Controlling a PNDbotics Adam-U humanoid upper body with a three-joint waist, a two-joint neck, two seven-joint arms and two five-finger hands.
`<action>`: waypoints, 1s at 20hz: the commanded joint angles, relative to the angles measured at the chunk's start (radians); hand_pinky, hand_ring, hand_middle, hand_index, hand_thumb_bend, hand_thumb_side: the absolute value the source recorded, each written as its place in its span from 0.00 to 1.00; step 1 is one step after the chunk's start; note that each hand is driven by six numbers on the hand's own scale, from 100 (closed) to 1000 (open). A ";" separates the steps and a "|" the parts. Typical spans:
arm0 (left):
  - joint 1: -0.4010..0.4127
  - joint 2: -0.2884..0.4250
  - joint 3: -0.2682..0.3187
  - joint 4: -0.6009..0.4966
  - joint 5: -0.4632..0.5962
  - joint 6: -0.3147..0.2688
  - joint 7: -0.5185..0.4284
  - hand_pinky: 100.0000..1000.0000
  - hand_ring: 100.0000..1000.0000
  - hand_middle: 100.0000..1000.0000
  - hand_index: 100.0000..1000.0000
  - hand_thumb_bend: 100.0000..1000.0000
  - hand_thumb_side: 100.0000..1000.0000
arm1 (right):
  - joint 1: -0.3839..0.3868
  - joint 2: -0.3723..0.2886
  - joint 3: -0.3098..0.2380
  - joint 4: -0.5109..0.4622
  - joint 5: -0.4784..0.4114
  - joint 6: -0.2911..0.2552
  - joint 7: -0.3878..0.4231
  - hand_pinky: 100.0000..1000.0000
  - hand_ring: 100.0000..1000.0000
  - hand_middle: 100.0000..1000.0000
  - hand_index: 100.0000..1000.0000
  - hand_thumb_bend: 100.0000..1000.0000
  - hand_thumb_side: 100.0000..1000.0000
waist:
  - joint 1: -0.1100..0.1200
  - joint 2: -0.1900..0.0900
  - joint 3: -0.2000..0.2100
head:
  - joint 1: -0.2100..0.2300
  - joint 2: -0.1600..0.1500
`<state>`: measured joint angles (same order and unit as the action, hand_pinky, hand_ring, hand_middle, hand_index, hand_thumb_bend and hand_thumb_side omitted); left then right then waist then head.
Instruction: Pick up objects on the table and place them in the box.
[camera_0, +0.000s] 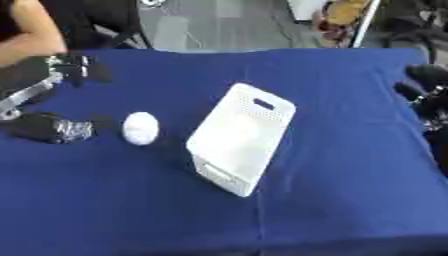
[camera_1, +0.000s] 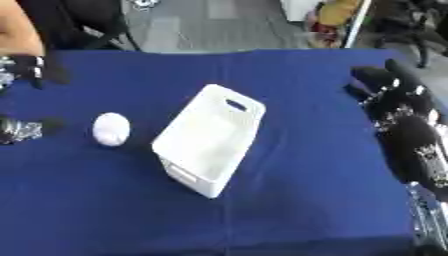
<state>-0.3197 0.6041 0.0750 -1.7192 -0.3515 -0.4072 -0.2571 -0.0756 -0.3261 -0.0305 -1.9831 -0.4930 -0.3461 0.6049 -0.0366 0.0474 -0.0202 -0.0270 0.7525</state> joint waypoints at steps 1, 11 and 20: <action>0.004 -0.004 0.018 -0.020 0.068 0.021 0.085 0.52 0.66 0.77 0.81 0.41 0.74 | -0.008 -0.019 -0.006 -0.017 -0.003 -0.002 0.003 0.97 1.00 0.88 1.00 0.04 0.55 | 0.002 -0.008 0.001 | -0.009 -0.004; 0.007 -0.021 0.021 -0.026 0.068 0.054 0.051 0.55 0.68 0.78 0.83 0.47 0.73 | -0.009 -0.019 -0.005 -0.017 -0.003 -0.003 0.004 0.97 1.00 0.88 1.00 0.04 0.55 | 0.001 -0.007 0.002 | -0.010 -0.003; -0.107 0.014 -0.027 0.008 0.007 0.029 0.013 0.58 0.71 0.79 0.84 0.52 0.71 | -0.005 -0.018 -0.004 -0.017 -0.003 0.000 0.006 0.97 1.00 0.88 1.00 0.04 0.55 | 0.002 -0.011 -0.001 | -0.002 -0.001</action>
<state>-0.4083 0.5900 0.0506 -1.7090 -0.3369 -0.3754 -0.2432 -0.0757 -0.3261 -0.0302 -1.9831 -0.4930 -0.3462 0.6092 -0.0384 0.0474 -0.0204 -0.0270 0.7525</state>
